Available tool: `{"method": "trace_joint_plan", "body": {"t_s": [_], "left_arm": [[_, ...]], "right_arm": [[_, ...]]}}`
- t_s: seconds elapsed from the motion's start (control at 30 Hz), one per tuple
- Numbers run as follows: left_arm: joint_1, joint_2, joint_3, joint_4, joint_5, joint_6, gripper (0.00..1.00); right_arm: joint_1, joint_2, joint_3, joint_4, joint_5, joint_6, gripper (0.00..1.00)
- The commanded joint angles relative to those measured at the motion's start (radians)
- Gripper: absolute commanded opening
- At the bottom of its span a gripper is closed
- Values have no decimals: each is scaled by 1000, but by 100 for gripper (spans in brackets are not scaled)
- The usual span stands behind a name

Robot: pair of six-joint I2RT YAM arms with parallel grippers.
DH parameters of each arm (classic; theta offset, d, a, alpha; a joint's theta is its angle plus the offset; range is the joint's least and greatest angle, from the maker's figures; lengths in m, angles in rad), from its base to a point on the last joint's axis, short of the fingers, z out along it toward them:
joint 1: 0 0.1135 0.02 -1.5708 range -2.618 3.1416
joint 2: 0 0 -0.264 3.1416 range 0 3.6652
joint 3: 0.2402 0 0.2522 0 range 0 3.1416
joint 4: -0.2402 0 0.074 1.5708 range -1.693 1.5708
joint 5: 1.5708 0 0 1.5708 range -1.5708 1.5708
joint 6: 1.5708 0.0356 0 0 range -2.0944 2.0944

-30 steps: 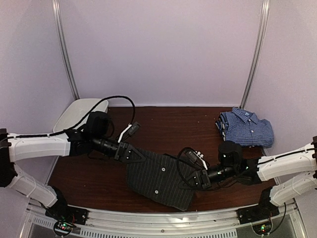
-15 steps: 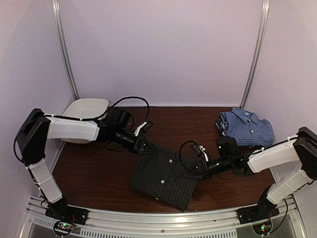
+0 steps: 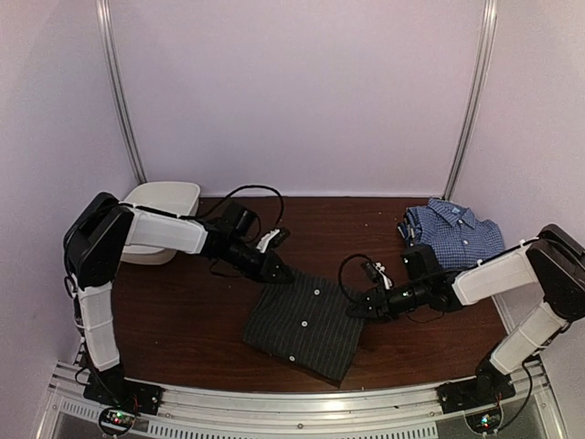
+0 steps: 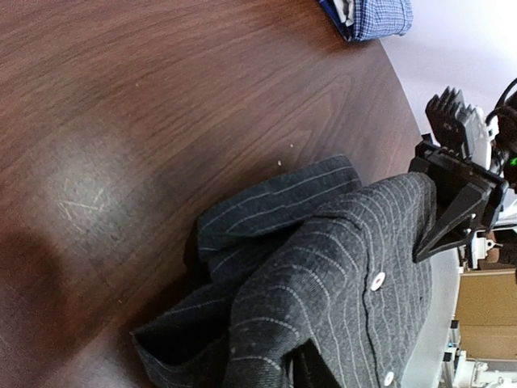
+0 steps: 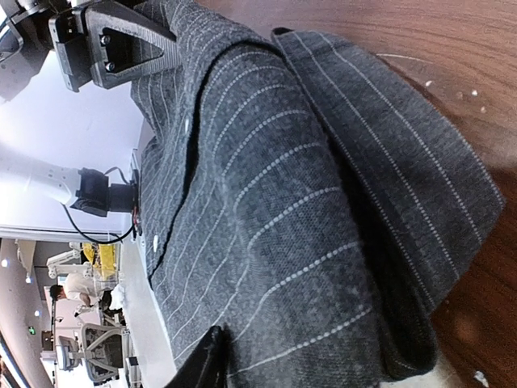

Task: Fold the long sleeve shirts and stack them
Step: Fold the 2/3-rectangle-folded shirt at the corner of the board.

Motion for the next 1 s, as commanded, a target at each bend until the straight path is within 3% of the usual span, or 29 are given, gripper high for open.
{"method": "trace_joint_plan", "body": {"t_s": [0.0,0.4,0.57,0.77,0.97], "left_arm": [[8,36,63,19,-48,41,27],[8,63,164,-143,-273,141,35],[8,11,150,-180,-503,130,36],[-4,-149,5,-60,-551,106,37],[-63,-357,-237,137,-491,61,38]], "right_arm": [[-22,-11,49,-133,98,-90,37],[-21,-80,83,-408,386,-192,37],[-18,-202,96,-512,479,-204,53],[61,-368,113,-546,535,-184,56],[180,-366,122,-451,532,-145,57]]}}
